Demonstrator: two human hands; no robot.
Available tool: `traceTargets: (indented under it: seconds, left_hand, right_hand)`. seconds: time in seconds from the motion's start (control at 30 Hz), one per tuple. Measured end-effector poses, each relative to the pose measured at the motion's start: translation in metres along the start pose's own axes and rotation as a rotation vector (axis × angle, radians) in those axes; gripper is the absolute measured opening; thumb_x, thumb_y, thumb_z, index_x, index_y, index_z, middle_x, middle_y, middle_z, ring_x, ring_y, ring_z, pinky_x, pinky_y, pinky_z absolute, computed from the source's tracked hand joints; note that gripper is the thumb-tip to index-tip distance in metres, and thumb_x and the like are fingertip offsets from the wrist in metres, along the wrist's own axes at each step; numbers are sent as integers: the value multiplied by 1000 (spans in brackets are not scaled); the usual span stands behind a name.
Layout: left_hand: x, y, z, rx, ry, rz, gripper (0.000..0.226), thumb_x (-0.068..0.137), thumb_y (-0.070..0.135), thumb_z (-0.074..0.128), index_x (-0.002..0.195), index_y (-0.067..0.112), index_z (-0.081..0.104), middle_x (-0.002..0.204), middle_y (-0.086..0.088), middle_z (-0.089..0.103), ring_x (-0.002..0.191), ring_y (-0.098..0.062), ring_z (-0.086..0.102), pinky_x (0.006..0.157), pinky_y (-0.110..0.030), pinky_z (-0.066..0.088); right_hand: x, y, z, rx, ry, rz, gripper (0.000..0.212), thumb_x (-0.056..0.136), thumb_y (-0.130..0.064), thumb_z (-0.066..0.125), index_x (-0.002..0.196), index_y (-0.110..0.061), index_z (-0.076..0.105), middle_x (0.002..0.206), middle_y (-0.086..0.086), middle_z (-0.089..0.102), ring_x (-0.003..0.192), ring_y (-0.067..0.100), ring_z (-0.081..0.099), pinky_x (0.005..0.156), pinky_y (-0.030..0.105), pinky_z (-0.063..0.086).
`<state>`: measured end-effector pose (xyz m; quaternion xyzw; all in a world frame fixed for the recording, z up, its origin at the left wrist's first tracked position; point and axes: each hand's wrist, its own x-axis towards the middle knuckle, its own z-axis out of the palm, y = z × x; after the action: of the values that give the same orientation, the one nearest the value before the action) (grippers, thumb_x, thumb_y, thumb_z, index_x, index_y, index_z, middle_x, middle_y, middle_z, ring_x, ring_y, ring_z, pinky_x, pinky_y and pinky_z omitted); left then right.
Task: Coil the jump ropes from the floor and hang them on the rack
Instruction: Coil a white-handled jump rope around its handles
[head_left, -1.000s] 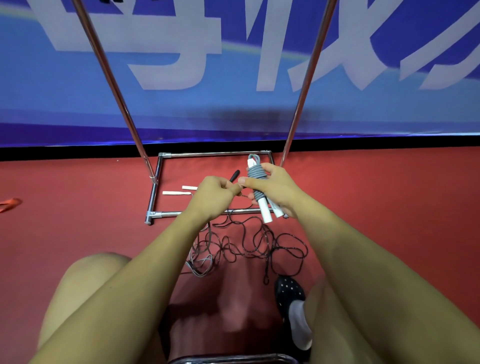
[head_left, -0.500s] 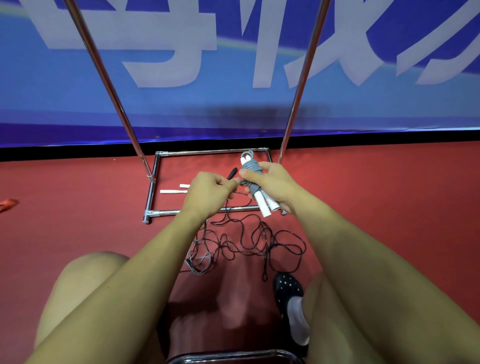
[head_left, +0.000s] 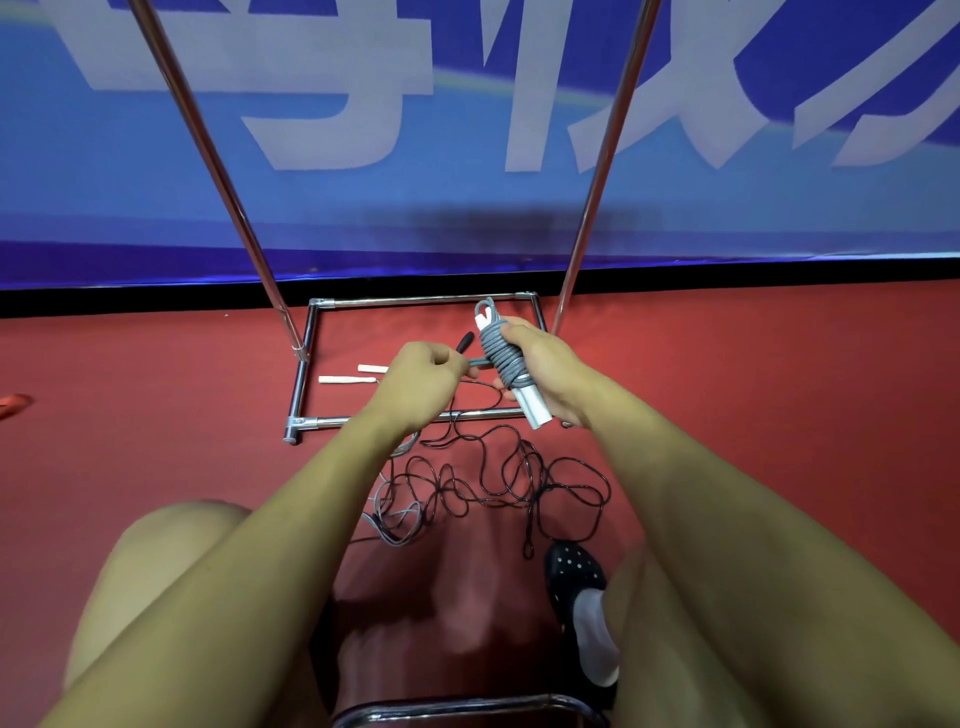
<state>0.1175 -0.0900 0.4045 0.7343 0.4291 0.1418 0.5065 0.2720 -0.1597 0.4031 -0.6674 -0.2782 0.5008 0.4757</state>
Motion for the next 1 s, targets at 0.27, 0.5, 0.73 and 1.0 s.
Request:
traceTargets:
  seconds: [0.27, 0.5, 0.73, 1.0]
  left_hand:
    - [10, -15, 5, 66, -30, 108, 33, 103, 33, 50, 77, 26, 68, 69, -10, 69, 50, -19, 49, 54, -37, 42]
    - [11, -14, 6, 199, -14, 133, 28, 104, 38, 52, 79, 33, 64, 64, 7, 68, 55, -12, 56, 65, -32, 49]
    - [13, -14, 3, 209, -16, 49, 28, 98, 41, 60, 76, 26, 67, 69, 3, 63, 62, -20, 54, 61, -30, 43]
    - [5, -9, -3, 380, 126, -6, 58, 87, 67, 62, 63, 15, 70, 60, 0, 70, 66, -24, 68, 66, -35, 54]
  right_hand:
    - [0, 2, -5, 55, -12, -31, 33, 110, -24, 44, 141, -15, 50, 101, 7, 61, 72, 15, 55, 71, 31, 48]
    - [0, 4, -5, -52, 22, -87, 30, 96, -21, 71, 120, -4, 68, 101, 11, 69, 88, 17, 64, 80, 30, 56]
    - [-5, 2, -5, -14, 76, -79, 41, 78, -17, 89, 112, -4, 68, 86, 9, 71, 74, 22, 68, 78, 44, 60]
    - [-8, 2, -4, -67, 31, -1, 47, 84, -23, 85, 118, -11, 54, 93, 6, 63, 72, 14, 61, 65, 30, 55]
